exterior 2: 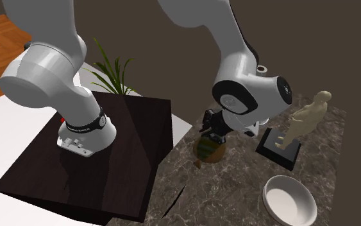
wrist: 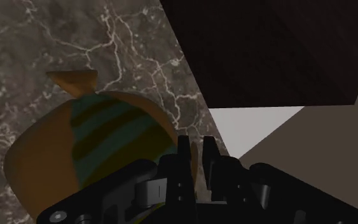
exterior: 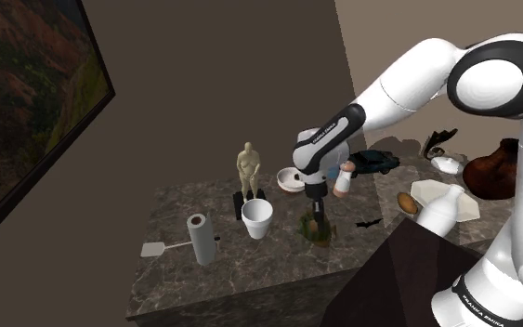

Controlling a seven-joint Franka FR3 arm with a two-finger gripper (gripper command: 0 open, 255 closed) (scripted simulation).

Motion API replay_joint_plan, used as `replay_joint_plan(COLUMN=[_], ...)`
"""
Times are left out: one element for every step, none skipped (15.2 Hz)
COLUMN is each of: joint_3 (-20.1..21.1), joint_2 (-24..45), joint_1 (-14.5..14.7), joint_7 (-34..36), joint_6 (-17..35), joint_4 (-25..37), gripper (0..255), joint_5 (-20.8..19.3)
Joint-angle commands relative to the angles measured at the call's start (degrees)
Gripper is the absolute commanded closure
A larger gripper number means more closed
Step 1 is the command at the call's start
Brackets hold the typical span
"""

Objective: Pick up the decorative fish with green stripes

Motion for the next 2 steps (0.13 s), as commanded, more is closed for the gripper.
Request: replay_joint_plan(joint_3=[0.0,0.0], joint_2=[-0.8,-0.8], joint_1=[0.1,0.1], joint_7=[0.3,0.3], joint_6=[-0.6,-0.6], joint_4=[-0.1,-0.1], gripper=[255,255], joint_5=[-0.1,-0.1])
